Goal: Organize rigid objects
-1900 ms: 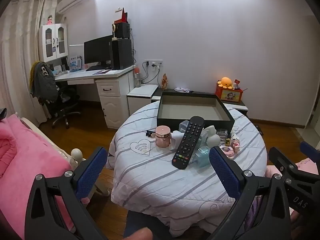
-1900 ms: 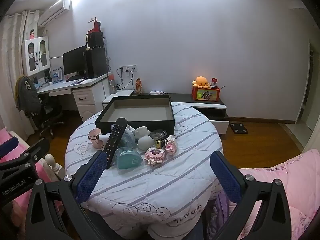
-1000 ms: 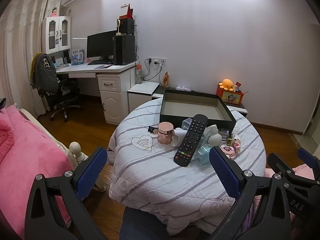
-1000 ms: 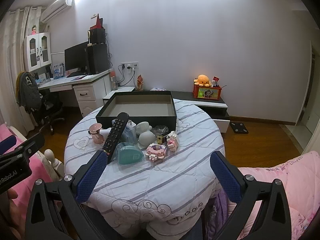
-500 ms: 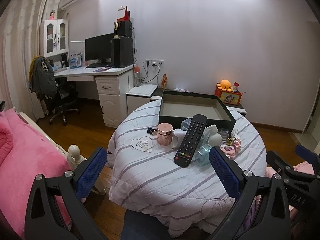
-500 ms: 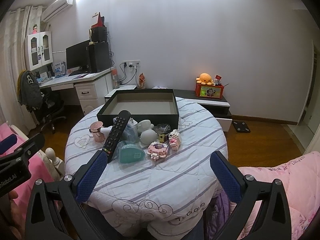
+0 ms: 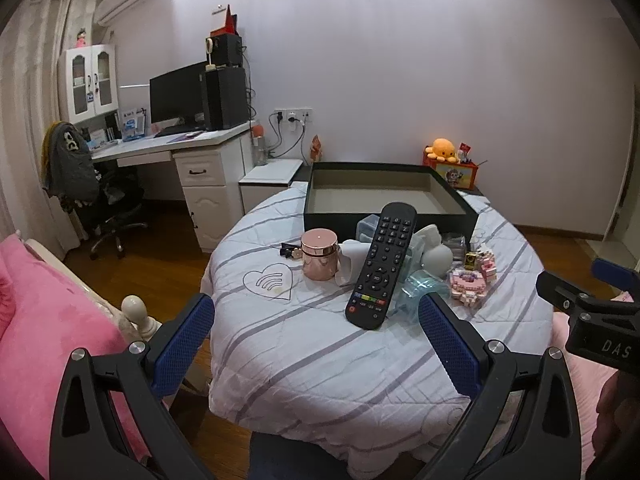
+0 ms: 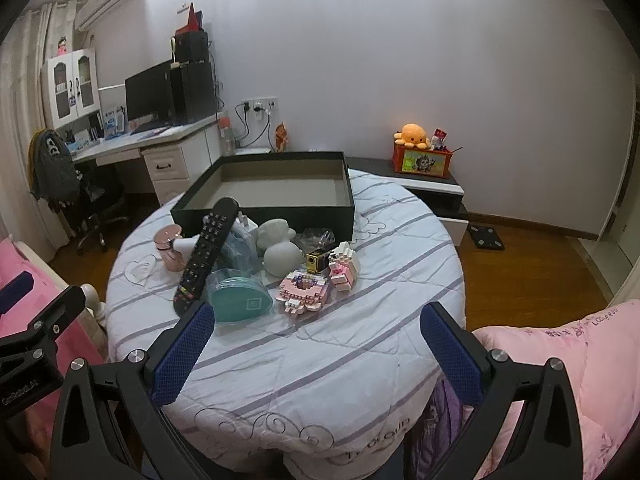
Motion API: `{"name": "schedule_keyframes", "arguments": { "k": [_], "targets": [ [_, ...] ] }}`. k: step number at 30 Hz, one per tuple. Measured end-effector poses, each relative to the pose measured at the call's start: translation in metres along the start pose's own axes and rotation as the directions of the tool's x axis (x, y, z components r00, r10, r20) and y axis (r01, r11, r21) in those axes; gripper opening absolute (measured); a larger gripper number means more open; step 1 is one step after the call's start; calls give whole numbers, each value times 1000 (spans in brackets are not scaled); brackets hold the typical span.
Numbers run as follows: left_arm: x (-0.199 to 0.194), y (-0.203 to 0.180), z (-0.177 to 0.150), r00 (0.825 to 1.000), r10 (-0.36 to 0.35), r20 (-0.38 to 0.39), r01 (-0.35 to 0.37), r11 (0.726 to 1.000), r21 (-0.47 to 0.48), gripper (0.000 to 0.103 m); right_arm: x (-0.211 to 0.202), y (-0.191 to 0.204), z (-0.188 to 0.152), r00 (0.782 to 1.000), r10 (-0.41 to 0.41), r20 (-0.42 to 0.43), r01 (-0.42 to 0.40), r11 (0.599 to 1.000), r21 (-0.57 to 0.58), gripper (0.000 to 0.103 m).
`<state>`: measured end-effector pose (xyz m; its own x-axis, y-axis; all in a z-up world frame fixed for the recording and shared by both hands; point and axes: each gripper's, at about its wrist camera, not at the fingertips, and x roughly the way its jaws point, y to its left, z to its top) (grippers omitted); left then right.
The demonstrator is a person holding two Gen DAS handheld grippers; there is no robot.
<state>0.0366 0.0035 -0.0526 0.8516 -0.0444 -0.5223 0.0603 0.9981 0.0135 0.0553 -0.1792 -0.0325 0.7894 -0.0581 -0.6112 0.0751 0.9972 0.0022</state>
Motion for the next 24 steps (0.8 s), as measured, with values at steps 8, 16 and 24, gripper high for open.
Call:
{"name": "schedule_keyframes", "arguments": {
  "k": [8, 16, 24],
  "targets": [
    [45, -2, 1, 999, -7, -45, 7, 1000, 5, 103, 38, -5, 4, 997, 14, -70, -14, 1000, 7, 103],
    [58, -2, 18, 999, -29, -29, 28, 999, -20, 103, 53, -2, 23, 997, 34, -68, -34, 999, 3, 103],
    [60, -5, 29, 1000, -24, -8, 24, 1000, -15, 103, 55, 1, 31, 998, 29, -54, -29, 1000, -9, 103]
  ]
}}
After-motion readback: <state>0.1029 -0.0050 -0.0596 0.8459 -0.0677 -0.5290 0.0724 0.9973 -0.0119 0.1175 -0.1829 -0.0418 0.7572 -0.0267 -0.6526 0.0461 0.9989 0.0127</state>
